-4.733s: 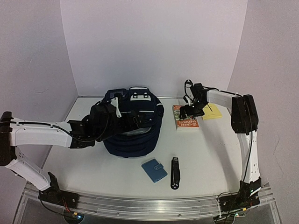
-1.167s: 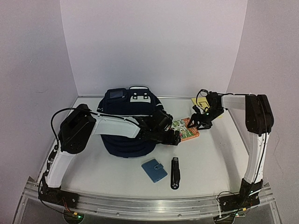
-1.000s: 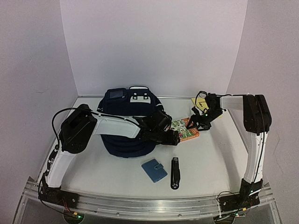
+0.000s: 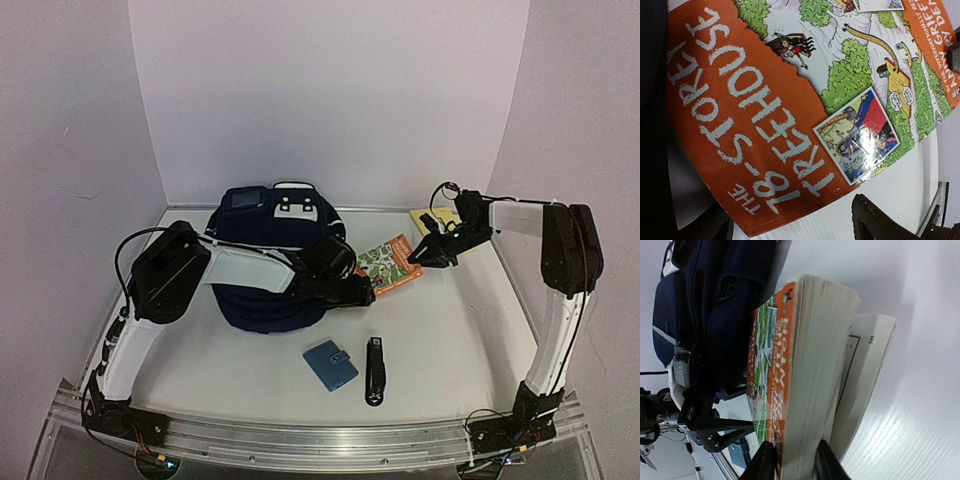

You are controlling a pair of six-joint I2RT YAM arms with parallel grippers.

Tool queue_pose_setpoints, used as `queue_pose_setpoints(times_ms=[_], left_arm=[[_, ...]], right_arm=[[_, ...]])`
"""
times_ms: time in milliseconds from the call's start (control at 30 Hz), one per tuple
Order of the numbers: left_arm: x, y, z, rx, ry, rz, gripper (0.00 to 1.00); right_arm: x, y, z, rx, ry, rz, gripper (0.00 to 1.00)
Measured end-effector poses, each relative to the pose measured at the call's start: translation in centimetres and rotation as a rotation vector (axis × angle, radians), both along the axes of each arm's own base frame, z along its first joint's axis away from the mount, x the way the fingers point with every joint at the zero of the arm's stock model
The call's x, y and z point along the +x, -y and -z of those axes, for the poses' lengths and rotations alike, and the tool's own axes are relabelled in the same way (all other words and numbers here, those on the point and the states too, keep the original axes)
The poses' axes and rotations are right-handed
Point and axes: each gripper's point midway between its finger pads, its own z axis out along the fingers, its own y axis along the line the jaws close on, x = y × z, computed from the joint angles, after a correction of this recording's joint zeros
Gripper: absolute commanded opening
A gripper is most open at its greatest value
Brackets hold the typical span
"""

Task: Pack the student bag
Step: Pick up the book from the center of the board.

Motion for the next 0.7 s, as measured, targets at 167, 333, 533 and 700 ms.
queue_pose_setpoints(times_ms=[167, 333, 533, 700], left_arm=[[0.1, -0.1, 0.0, -0.012, 0.012, 0.000, 0.85], [-0.8, -0.5, -0.5, -0.033, 0.065, 0.021, 0.91], [-2.7, -0.9, -1.7, 0.009, 0.154, 0.061, 0.94], [-3.5, -1.2, -4.2, -0.014, 0.217, 0.047, 0.97]], right_arm=[[-0.2, 0.1, -0.3, -0.011, -0.004, 0.013, 0.00], [-1.5, -0.3, -0.8, -0.018, -0.021, 0.019, 0.00], [-3.0, -0.7, -1.9, -0.021, -0.064, 0.056, 0.00], [-3.8, -0.3, -3.3, -0.005, -0.080, 0.111, 0.00]])
